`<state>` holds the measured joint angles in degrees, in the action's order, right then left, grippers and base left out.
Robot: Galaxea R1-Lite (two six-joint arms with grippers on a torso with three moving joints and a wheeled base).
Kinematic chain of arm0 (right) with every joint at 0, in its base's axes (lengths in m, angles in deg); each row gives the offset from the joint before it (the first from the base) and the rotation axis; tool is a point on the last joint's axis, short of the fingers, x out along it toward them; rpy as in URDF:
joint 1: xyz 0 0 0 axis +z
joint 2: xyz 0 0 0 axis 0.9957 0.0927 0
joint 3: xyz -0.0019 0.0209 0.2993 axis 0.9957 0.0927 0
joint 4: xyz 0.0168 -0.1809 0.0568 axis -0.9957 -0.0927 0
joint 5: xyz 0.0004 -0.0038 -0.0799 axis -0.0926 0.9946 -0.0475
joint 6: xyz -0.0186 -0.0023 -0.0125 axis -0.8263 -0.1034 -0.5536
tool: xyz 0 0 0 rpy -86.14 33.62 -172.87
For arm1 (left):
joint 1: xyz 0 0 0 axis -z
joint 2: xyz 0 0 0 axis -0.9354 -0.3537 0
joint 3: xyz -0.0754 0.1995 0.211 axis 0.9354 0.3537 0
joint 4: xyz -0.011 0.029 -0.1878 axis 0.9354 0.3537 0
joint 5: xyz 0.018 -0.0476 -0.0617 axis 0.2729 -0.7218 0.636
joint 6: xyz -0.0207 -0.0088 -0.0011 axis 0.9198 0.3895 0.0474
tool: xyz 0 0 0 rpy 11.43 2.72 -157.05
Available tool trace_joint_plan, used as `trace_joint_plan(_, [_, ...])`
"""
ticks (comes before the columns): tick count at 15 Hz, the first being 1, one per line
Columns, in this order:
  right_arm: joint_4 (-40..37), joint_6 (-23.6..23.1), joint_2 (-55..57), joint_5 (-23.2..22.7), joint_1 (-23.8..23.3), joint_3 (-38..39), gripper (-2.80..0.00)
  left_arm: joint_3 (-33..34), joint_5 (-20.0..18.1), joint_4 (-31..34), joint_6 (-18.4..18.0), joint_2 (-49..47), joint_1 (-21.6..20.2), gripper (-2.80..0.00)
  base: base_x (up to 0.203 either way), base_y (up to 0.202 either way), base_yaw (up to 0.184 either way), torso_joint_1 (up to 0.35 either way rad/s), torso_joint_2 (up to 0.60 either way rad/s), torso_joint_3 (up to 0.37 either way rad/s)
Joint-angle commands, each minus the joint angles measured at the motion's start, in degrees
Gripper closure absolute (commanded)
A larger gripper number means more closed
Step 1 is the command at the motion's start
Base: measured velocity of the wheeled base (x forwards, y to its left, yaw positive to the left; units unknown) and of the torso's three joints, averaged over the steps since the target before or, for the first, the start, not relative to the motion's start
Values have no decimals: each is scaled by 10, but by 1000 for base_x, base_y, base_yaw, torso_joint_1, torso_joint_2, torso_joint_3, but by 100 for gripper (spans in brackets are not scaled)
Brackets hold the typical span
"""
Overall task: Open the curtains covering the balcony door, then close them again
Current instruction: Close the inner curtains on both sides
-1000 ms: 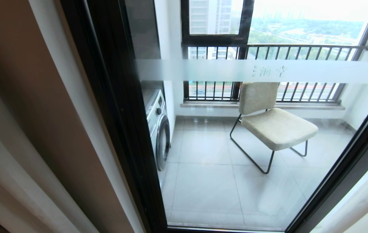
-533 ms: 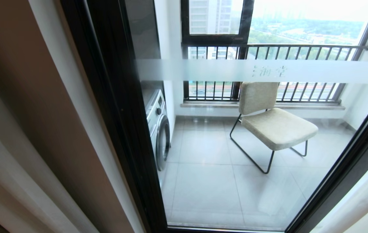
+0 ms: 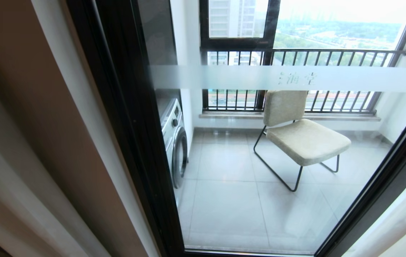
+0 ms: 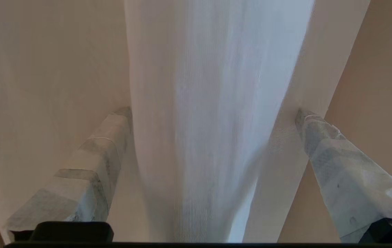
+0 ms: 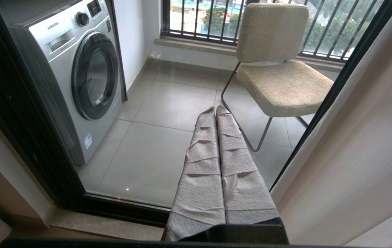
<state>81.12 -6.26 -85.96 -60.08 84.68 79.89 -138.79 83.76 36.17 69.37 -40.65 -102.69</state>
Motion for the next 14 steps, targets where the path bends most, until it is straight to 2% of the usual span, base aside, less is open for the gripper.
trace_joint_plan(1, [0,0,0,0,0,0,0,-6,-1,-8,1,-24,0,-280,0,0,0,0,0,0])
trace_joint_plan(4, [0,0,0,-1,0,0,0,-6,-32,-24,1,-34,0,-280,0,0,0,0,0,0])
trace_joint_plan(7, [0,0,0,-1,0,0,0,-5,-36,-24,1,-35,4,-280,0,0,0,0,0,0])
trace_joint_plan(8, [0,0,0,0,0,0,0,-4,-37,-24,0,-35,5,0,0,0,0,0,0,0])
trace_joint_plan(14, [0,0,0,0,0,0,0,0,-37,-37,0,-34,6,0,0,0,0,0,0,0])
